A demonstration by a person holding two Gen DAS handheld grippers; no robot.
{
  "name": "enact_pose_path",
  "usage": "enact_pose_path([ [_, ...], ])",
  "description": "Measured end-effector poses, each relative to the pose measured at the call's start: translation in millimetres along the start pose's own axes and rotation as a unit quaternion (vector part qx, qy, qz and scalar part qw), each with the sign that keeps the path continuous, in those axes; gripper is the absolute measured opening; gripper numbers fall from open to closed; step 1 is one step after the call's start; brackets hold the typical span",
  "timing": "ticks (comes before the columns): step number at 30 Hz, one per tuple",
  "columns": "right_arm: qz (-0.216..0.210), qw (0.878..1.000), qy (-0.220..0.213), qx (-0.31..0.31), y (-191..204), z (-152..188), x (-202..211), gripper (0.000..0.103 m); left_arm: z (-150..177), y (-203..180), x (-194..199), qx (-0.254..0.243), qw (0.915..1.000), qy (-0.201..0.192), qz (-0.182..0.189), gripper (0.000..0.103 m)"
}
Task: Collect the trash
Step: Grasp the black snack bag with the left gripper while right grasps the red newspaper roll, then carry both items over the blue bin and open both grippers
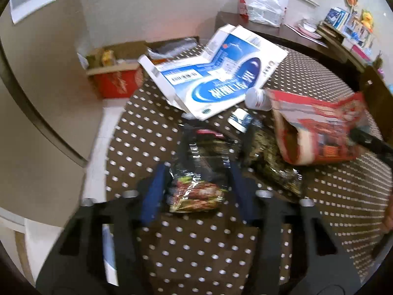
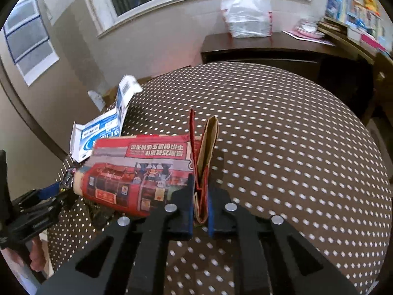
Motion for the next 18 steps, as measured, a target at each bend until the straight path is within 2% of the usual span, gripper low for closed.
enact_pose_path([
  [2, 0.01, 1.0, -0.011, -0.006, -5.5, 1.4, 12.4, 0.008, 0.1, -0.9, 0.5, -0.005, 1.0, 0.0, 0.001, 0.04],
  [3, 0.013, 1.0, -0.015, -0.008, -7.2, 1.8, 16.8, 0.008, 0.8, -0.8, 2.5, -0.003, 1.0, 0.001, 0.004, 0.033],
  [4, 0.015, 1.0, -0.018, -0.01, -9.2, 1.1, 20.6, 0.008, 0.9, -0.3, 3.7, -0.003, 1.0, 0.0, 0.001, 0.032],
  [12, 0.019, 0.999, -0.039, -0.017, -5.8, 5.1, 51.9, 0.008, 13.9, 9.7, 17.7, 0.013, 0.9998, 0.005, -0.011, 0.03],
  [18, 0.002, 0.999, -0.053, -0.005, 13.6, 6.6, 70.4, 0.008, 28.5, 23.7, 38.5, 0.024, 0.9995, -0.003, -0.018, 0.03],
])
Point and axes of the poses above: each gripper's, at about its wrist camera, not at the fingertips, and x roughly against the way its jaws point, y to its left, z to its underside, the point moved 5 cm from there along -x, roughly the way its jaws point, and after that the axes turned 12 degrees about x, right-handed, at the moved point
